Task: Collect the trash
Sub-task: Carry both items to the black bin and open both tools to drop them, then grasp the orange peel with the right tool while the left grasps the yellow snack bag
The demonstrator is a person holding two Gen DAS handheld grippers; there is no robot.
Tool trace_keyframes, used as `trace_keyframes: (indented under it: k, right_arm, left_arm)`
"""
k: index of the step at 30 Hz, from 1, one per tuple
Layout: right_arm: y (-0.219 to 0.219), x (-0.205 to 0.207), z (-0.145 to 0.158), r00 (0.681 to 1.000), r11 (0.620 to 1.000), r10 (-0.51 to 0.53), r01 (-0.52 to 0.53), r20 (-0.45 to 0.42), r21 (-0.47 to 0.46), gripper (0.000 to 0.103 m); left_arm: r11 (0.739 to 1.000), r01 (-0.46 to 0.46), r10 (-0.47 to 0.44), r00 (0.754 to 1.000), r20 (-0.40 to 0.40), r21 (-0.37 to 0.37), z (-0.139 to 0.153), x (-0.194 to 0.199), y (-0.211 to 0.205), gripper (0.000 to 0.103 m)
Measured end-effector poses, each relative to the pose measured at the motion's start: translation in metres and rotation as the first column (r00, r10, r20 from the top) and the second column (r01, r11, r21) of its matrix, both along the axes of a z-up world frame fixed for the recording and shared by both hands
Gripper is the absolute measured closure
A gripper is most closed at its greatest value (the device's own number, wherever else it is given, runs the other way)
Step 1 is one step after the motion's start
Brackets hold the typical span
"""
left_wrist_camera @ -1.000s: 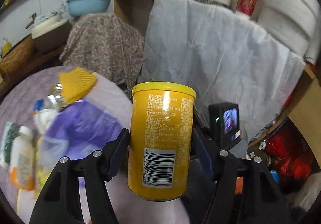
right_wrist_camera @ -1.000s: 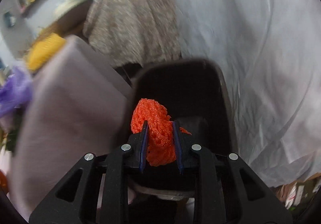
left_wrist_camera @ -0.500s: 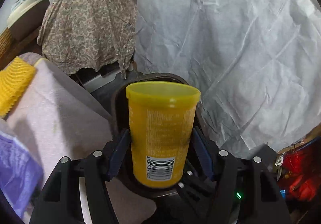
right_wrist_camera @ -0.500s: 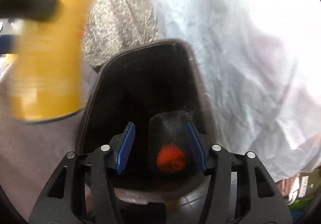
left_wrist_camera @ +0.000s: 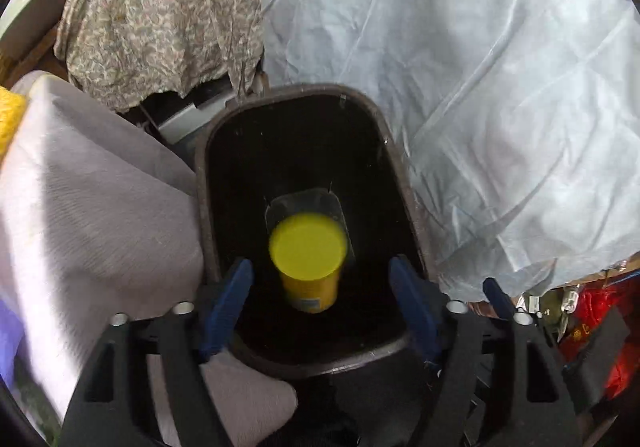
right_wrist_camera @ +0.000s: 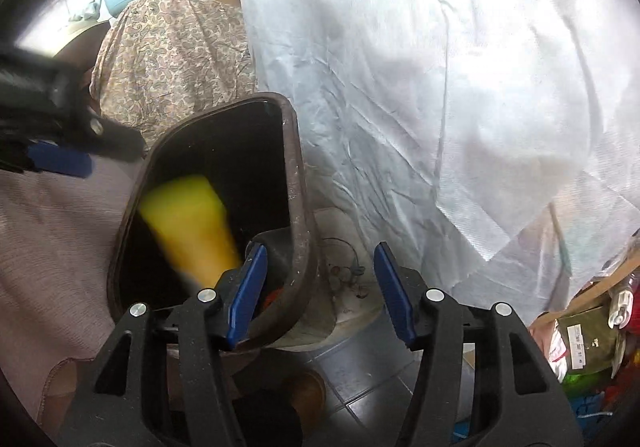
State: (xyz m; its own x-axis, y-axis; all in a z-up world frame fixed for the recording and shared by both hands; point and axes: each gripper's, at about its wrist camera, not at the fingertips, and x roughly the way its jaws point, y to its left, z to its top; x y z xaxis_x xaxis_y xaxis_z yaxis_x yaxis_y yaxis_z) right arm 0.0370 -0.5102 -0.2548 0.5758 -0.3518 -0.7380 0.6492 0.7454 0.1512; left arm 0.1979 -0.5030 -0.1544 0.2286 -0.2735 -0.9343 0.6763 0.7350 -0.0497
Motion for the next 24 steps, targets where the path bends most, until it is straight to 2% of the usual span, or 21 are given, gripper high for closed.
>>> trace_keyframes:
  k: [4,7,11,13,16,20,21,22,24]
  right_arm:
    - [0.006,-0.004,0.017,1.000,1.000,0.005,-0.004,0.017,-0.014,0.046]
    - [0.022,-0.008,0.038,0.999,0.999,0.026,-0.025,0.043,-0.024,0.046]
    - [0.056,-0.011,0.077,0.991,0.995,0.092,-0.088,0.100,-0.043,0.036]
    - [0.075,-0.010,0.098,0.982,0.989,0.143,-0.136,0.125,-0.061,0.032]
    - [0.114,-0.005,0.128,0.954,0.968,0.249,-0.238,0.166,-0.085,0.026]
    - [0.173,0.001,0.155,0.888,0.910,0.414,-0.400,0.200,-0.105,0.017]
    - [0.190,0.004,0.160,0.866,0.889,0.459,-0.445,0.202,-0.110,0.017]
    - [0.204,0.006,0.161,0.847,0.870,0.493,-0.481,0.200,-0.110,0.016]
    - [0.233,0.013,0.164,0.803,0.825,0.564,-0.555,0.192,-0.102,0.015]
  left_arm:
    - [0.997,0.008,-0.005,1.000,0.026,-0.079,0.028,-0.013,0.022,0.023]
    - [0.989,0.030,-0.015,0.995,0.099,-0.144,0.066,-0.029,0.052,0.022]
    - [0.970,0.084,-0.032,0.974,0.226,-0.228,0.120,-0.056,0.113,0.010]
    - [0.964,0.076,0.005,0.953,0.302,-0.254,0.143,-0.066,0.156,0.006]
    - [0.962,0.020,0.089,0.919,0.383,-0.272,0.160,-0.073,0.221,0.006]
    - [0.961,-0.129,0.246,0.807,0.537,-0.245,0.161,-0.085,0.313,0.006]
    - [0.957,-0.177,0.277,0.789,0.548,-0.230,0.156,-0.086,0.332,0.006]
    - [0.952,-0.212,0.300,0.783,0.544,-0.220,0.151,-0.086,0.347,0.006]
    - [0.935,-0.276,0.352,0.789,0.504,-0.221,0.136,-0.085,0.379,0.010]
